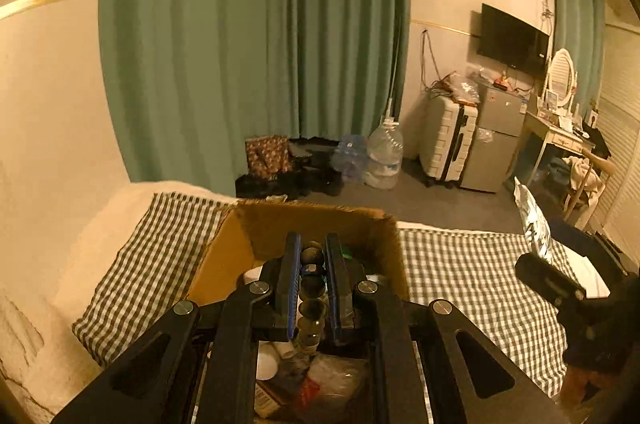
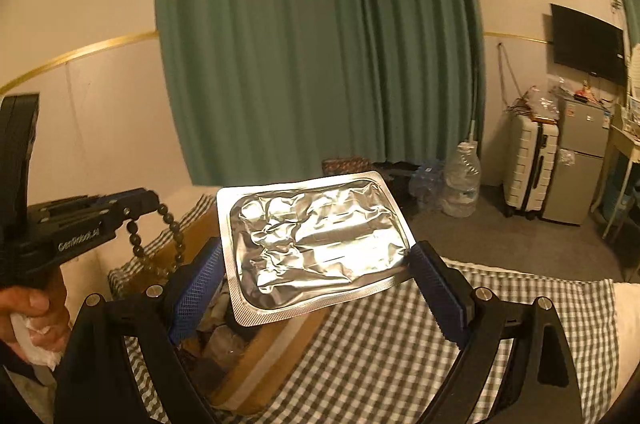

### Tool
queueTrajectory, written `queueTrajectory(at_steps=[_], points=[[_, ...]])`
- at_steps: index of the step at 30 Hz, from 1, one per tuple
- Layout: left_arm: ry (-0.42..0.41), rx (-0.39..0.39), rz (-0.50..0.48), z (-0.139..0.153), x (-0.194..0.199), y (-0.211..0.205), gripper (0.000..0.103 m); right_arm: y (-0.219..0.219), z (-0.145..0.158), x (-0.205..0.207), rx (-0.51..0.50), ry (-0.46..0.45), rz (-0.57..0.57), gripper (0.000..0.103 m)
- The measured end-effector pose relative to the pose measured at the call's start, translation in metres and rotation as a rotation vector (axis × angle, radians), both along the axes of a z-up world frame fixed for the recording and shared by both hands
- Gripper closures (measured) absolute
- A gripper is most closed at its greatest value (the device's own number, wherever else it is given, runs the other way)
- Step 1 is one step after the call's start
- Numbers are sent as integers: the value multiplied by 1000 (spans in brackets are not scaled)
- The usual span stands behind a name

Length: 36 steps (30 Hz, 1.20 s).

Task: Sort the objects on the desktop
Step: 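Carry the bead bracelet and foil pack over the cardboard box, then open both grippers to drop the bracelet and foil pack into the box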

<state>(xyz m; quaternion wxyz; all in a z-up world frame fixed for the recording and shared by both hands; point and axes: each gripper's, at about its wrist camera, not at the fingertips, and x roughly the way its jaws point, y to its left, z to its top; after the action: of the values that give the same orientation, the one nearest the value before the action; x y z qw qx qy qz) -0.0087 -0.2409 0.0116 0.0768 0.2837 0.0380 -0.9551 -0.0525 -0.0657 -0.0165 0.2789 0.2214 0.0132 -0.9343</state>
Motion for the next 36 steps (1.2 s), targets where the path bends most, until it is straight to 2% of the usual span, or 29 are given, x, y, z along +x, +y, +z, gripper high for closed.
queueTrajectory(at_steps=[5, 14, 21, 24, 27, 31, 35, 36], points=[[-46, 17, 16, -17, -7, -19, 91, -32, -14, -3, 28, -18, 39, 11], [-181, 52, 58, -66, -28, -53, 91, -85, -52, -20, 78, -81, 104, 11], [-238, 40, 46, -91, -37, -55, 90, -114, -82, -39, 115, -143, 146, 10], [-250, 30, 43, -92, -42, -52, 89, -121, -93, -46, 144, -172, 158, 10], [-249, 29, 44, -90, -42, -53, 83, -121, -99, -49, 159, -175, 148, 10], [-233, 26, 55, -83, -40, -54, 67, -121, -98, -52, 164, -185, 130, 6], [-209, 17, 46, -73, -37, -48, 66, -119, -88, -47, 154, -177, 111, 5], [-202, 13, 43, -70, -36, -45, 62, -115, -83, -44, 155, -166, 107, 5]])
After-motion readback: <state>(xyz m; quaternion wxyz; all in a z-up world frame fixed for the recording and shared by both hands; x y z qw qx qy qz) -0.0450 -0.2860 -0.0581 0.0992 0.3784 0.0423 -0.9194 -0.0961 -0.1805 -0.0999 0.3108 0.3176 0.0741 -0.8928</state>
